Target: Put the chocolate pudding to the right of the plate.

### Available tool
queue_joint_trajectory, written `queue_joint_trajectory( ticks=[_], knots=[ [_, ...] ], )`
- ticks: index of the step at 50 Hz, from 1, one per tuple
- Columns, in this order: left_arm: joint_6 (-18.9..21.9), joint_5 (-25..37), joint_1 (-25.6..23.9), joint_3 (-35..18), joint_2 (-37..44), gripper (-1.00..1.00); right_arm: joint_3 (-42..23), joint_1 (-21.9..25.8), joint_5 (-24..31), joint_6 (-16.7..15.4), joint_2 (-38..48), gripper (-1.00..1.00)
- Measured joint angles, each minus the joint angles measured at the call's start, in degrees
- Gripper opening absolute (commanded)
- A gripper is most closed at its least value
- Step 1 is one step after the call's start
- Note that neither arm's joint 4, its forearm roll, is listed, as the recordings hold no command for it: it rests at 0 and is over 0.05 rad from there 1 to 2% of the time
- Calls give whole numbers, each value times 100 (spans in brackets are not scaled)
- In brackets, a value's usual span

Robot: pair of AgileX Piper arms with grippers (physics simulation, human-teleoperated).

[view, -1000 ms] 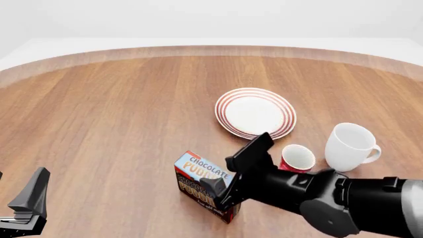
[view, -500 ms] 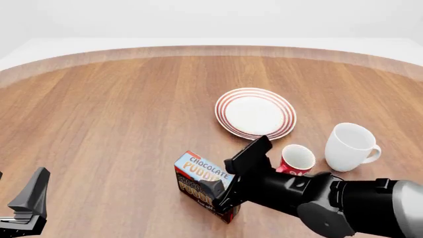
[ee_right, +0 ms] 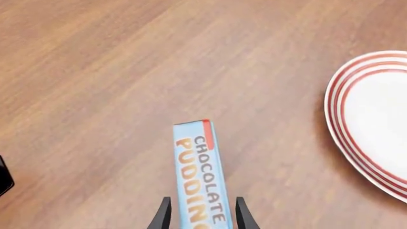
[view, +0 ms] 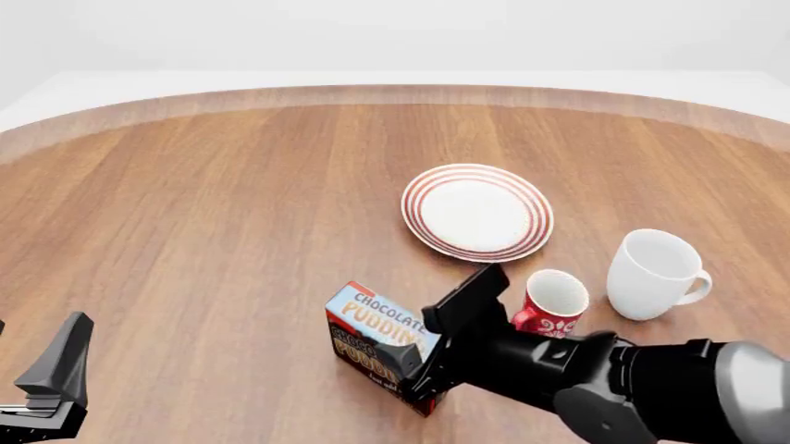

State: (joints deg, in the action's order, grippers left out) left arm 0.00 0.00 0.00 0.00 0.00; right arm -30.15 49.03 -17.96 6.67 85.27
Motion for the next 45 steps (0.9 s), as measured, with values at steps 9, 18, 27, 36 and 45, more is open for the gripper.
queue_joint_trajectory(
  ticks=[9,18,27,36,45],
  knots=[
    [0,0,0,0,0,100,30,-12,-90,42,89,100],
    [0,0,0,0,0,100,80,-12,-196,90,179,100],
    [0,0,0,0,0,100,105,4,-305,124,295,100],
    [0,0,0,0,0,100,108,8,-365,117,384,100],
    [0,0,0,0,0,100,107,-35,-377,-12,385,-100]
  ],
)
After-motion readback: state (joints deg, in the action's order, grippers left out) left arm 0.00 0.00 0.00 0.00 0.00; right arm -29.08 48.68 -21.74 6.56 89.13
